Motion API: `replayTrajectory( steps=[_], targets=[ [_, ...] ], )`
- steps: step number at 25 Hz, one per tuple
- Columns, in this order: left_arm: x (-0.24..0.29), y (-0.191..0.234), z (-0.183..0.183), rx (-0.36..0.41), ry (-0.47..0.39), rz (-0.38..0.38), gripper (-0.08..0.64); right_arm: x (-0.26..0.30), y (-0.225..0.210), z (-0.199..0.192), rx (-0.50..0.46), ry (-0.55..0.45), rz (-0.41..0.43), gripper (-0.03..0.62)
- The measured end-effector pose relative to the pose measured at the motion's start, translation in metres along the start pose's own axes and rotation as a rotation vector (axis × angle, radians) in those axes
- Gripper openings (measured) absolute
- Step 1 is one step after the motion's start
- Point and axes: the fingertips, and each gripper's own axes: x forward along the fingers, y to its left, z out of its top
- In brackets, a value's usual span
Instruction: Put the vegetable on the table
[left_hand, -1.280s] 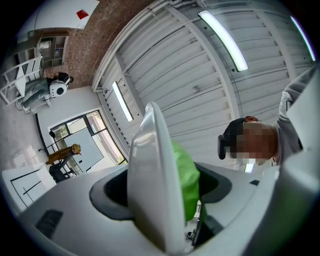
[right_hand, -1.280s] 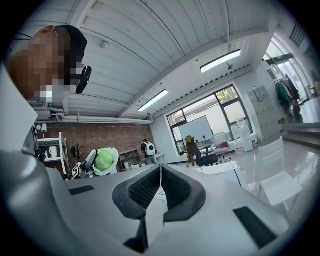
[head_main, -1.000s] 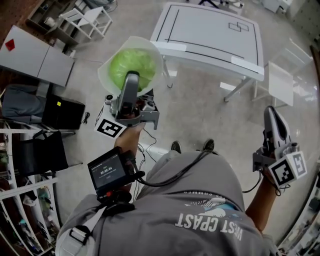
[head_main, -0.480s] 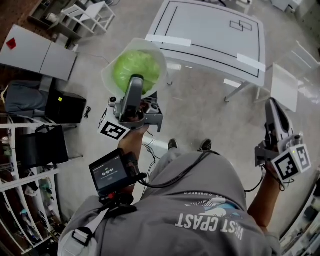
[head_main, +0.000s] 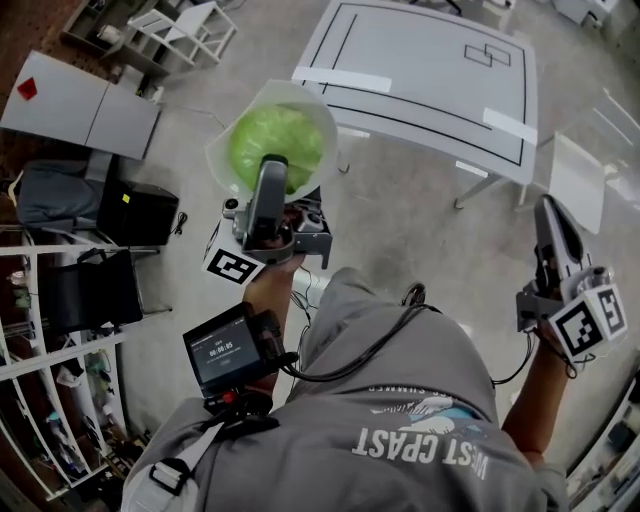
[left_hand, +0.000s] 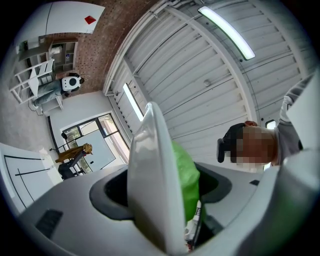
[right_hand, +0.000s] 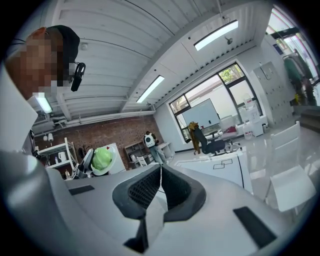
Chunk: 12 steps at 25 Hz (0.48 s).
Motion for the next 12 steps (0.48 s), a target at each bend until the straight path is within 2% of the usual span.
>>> replayTrajectory(
  steps=[5, 7, 10, 12],
  targets=[
    [0.001, 0.044, -0.001, -0.055, 0.06, -0.005, 0.339, 0.02, -0.015, 0.002, 0.079, -0.061, -0.097, 0.008],
    [0.014, 0.065, 0.008, -0.053, 0.09, -0.02, 0.339, 0.038, -0.006, 0.012, 0.065, -0.084, -0.106, 0.008],
    [0.036, 0.092, 0.024, -0.027, 0.108, -0.059, 0.339, 0.076, 0.002, 0.02, 0.035, -0.066, -0.097, 0.008],
    [0.044, 0.105, 0.025, -0.047, 0.122, -0.079, 0.339, 0.092, 0.001, 0.022, 0.039, -0.075, -0.11, 0.008]
  ],
)
